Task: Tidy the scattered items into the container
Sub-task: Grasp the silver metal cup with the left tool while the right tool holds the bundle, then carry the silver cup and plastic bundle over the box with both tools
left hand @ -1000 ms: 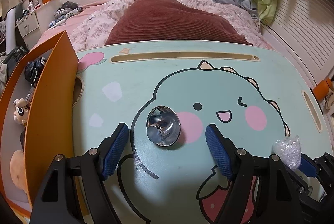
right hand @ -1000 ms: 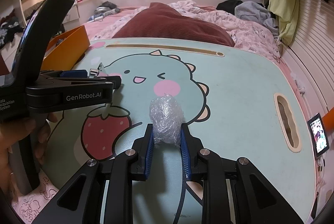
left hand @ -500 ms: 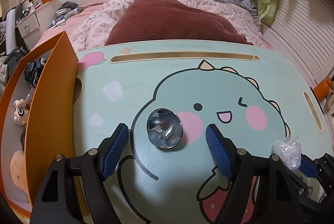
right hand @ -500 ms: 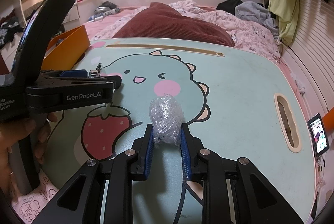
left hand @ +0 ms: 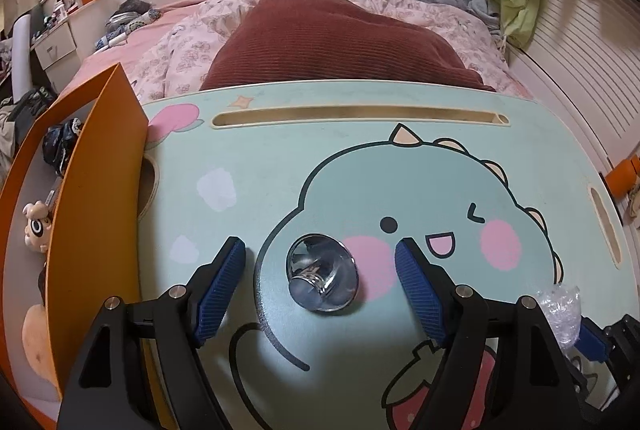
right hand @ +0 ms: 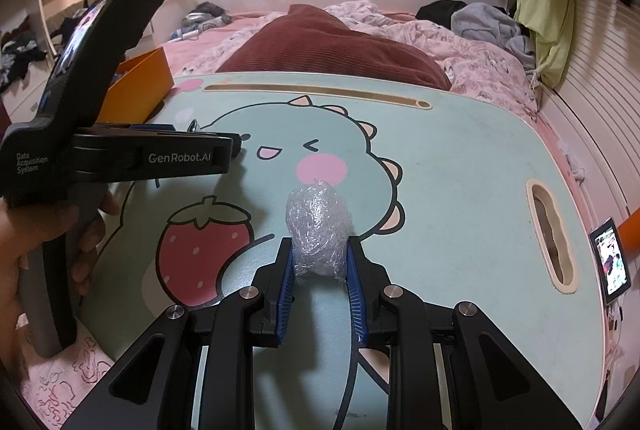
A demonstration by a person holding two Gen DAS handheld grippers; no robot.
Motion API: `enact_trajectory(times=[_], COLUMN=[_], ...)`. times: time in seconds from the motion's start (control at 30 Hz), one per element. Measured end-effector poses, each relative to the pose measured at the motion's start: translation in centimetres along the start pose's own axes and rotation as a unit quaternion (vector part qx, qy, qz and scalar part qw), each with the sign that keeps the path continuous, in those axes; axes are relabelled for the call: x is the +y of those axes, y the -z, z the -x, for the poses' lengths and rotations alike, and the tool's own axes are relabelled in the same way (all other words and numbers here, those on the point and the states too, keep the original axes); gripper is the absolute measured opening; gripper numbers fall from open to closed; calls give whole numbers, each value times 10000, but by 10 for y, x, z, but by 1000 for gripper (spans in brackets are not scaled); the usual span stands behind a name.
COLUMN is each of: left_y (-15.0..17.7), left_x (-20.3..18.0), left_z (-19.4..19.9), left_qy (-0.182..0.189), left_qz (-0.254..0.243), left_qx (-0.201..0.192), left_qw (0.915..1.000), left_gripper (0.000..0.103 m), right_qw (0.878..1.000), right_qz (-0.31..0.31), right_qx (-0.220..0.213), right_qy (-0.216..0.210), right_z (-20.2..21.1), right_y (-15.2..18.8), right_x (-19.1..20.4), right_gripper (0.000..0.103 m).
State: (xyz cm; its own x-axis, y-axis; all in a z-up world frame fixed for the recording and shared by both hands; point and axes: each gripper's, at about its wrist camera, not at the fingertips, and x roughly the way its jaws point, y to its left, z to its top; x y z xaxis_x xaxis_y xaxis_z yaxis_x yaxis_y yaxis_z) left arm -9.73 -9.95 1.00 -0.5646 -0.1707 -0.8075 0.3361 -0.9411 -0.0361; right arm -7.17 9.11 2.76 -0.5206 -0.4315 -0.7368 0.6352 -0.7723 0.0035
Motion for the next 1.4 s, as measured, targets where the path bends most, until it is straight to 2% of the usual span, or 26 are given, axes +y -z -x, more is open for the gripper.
enact_trajectory(times=[0.17,0.2,0.27,0.37,0.47,0.77,0.97,1.17,1.3,1.4], left_y=[0,0,0,1,2,6,11,16,28,45], left_x=[0,0,-1,-2,-4,-2,1,6,13,17], left_z=[0,1,3,6,7,10,15,59,91,98], left_qy=[3,4,3,24,19,1,126,90,-144,-150], left_qz=[2,2,-23,-74,-106,-45,40,39,-37,-33], left_qx=[-5,-19,-67,-71,-80,-60,-92,-609,-969,-908], left_qw=[10000,10000,10000,9999,9999,10000,9999,9981,9952,9958], left_gripper=[74,71,52,38,30,29,29,29,29,29], right_qw=[10000,10000,10000,10000,10000,10000,10000,10000,9994,9983], right_qz=[1,-1,0,1,2,4,4,23,303,422], right_qx=[0,1,0,1,1,2,1,8,-188,-381], right_qy=[2,-1,0,1,1,3,3,-37,-6,-97], right_z=[0,0,0,0,0,0,0,0,7,17], right_y=[0,0,0,0,0,0,0,-3,-9,-19], right_x=[0,0,0,0,0,0,0,4,20,33], right_gripper=[24,24,24,24,24,24,24,24,24,24])
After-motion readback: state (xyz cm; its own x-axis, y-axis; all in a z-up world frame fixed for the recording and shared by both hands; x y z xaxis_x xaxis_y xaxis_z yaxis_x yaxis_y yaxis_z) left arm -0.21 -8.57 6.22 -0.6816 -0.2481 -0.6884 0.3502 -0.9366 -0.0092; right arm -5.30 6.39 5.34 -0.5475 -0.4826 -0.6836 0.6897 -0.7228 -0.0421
